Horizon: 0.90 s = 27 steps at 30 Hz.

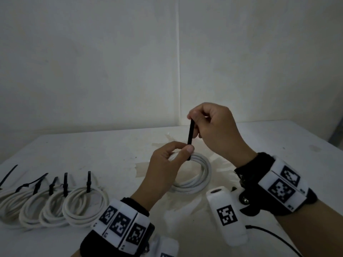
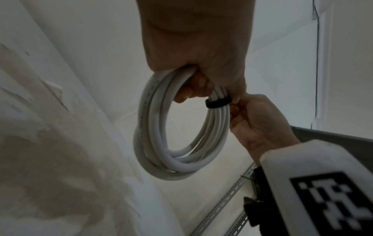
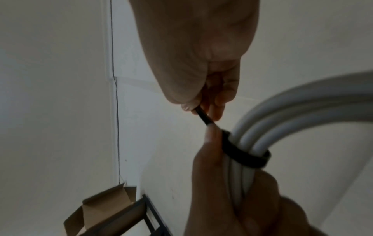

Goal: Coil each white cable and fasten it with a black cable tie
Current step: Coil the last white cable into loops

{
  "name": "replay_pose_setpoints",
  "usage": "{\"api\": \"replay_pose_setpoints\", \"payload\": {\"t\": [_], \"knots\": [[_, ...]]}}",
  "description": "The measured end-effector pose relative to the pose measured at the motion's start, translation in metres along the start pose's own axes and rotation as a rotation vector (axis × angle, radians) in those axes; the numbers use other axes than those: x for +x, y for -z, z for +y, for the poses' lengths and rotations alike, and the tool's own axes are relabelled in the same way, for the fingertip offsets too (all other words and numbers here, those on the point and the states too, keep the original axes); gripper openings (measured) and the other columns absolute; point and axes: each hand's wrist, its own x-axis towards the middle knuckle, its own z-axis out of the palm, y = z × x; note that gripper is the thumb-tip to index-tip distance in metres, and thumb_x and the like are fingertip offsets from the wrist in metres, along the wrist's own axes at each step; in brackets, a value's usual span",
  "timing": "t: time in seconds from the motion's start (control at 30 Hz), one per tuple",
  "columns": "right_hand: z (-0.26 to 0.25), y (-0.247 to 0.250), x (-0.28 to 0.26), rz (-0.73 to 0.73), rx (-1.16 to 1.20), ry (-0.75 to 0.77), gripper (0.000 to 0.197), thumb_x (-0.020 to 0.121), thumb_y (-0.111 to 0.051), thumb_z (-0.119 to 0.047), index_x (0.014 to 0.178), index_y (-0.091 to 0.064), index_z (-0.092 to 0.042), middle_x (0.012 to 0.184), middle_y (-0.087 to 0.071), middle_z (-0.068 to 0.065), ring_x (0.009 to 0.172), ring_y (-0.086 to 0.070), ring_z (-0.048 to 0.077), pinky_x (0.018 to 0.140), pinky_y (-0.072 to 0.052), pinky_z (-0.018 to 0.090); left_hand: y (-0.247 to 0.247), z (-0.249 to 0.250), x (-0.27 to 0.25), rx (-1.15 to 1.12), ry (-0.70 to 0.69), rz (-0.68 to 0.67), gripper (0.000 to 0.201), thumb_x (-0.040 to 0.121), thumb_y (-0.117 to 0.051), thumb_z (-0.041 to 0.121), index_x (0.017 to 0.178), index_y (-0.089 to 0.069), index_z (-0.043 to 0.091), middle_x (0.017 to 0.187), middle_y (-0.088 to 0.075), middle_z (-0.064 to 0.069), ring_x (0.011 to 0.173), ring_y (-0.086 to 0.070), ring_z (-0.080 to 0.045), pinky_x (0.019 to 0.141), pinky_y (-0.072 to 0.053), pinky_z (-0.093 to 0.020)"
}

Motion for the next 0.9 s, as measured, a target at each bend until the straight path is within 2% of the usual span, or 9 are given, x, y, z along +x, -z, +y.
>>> {"api": "replay_pose_setpoints", "payload": {"t": [0.2,0.37,0.43,0.5,0.57,0.67,0.77,0.83,0.9], "knots": [[0.001,-0.002,0.006,0.056,-0.038,-0.035,0.026,0.091,-0.052,-0.008,0.067,-0.056,-0.017,0.057,-0.053,-0.012,0.039,-0.053,0.001,0.043,-0.043,0.013,-0.003,-0.001,0.002,0.024,-0.021,0.016,0.018,0.085,-0.06,0.024,0.067,-0.063,0.025,0.051,-0.06,0.019,0.04,-0.046,0.005,0.046,-0.033,-0.006],[0.002,-0.001,0.005,0.033,0.069,-0.064,0.023,0.091,-0.051,-0.008,0.071,-0.058,-0.015,0.055,-0.055,-0.001,0.041,-0.052,0.003,0.046,-0.045,0.014,0.005,0.001,0.003,0.029,0.012,-0.041,0.016,0.085,-0.06,0.023,0.07,-0.064,0.023,0.049,-0.058,0.018,0.038,-0.046,0.003,0.042,-0.034,-0.012],[0.008,-0.001,0.004,-0.049,0.078,-0.094,0.019,0.093,-0.05,-0.016,0.076,-0.059,-0.018,0.064,-0.059,-0.001,0.054,-0.056,0.002,0.057,-0.048,0.017,0.009,0.002,0.005,-0.008,0.072,-0.05,0.012,0.084,-0.059,0.027,0.074,-0.063,0.022,0.046,-0.056,0.011,0.035,-0.04,-0.002,0.039,-0.034,-0.018],[0.019,-0.008,-0.004,-0.161,0.025,-0.14,0.02,0.094,-0.044,-0.03,0.085,-0.059,-0.019,0.077,-0.061,-0.001,0.074,-0.059,0.009,0.074,-0.048,0.026,0.014,0.001,0.008,-0.094,0.149,-0.037,0.019,0.086,-0.054,0.033,0.079,-0.058,0.015,0.038,-0.042,0.007,0.034,-0.032,-0.006,0.039,-0.033,-0.021],[0.031,-0.017,-0.017,-0.272,-0.045,-0.177,0.041,0.091,-0.033,-0.045,0.096,-0.06,-0.014,0.088,-0.063,0.001,0.084,-0.06,0.014,0.081,-0.045,0.029,0.02,0.0,0.013,-0.195,0.216,0.007,0.027,0.091,-0.046,0.035,0.085,-0.053,0.01,0.039,-0.034,0.009,0.035,-0.029,-0.007,0.039,-0.032,-0.019],[0.035,-0.031,-0.035,-0.339,0.042,-0.224,0.045,0.082,-0.03,-0.053,0.084,-0.054,-0.016,0.069,-0.056,0.001,0.061,-0.054,0.008,0.067,-0.045,0.028,0.031,-0.001,0.016,-0.219,0.281,0.022,0.038,0.097,-0.033,0.039,0.092,-0.054,0.008,0.039,-0.041,0.004,0.034,-0.037,-0.009,0.042,-0.037,-0.02],[0.04,-0.042,-0.04,-0.299,0.035,-0.224,0.035,0.088,-0.032,-0.047,0.071,-0.043,-0.02,0.056,-0.045,-0.001,0.047,-0.045,0.007,0.056,-0.04,0.029,0.045,-0.007,0.012,-0.172,0.285,0.0,0.042,0.099,-0.028,0.036,0.096,-0.059,0.007,0.058,-0.061,-0.005,0.049,-0.058,-0.013,0.055,-0.052,-0.025],[0.042,-0.049,-0.042,-0.297,0.056,-0.242,0.033,0.092,-0.033,-0.043,0.07,-0.041,-0.02,0.058,-0.041,-0.001,0.049,-0.042,0.01,0.057,-0.038,0.031,0.057,-0.013,0.006,-0.074,0.25,-0.018,0.038,0.098,-0.031,0.034,0.099,-0.062,0.012,0.082,-0.069,-0.007,0.069,-0.067,-0.011,0.071,-0.054,-0.026],[0.046,-0.055,-0.043,-0.307,0.064,-0.263,0.032,0.093,-0.033,-0.042,0.07,-0.043,-0.023,0.061,-0.041,-0.003,0.053,-0.04,0.011,0.059,-0.037,0.033,0.067,-0.019,-0.002,0.03,0.208,-0.053,0.024,0.096,-0.04,0.027,0.098,-0.063,0.021,0.091,-0.069,-0.001,0.076,-0.067,-0.004,0.071,-0.053,-0.021]]}}
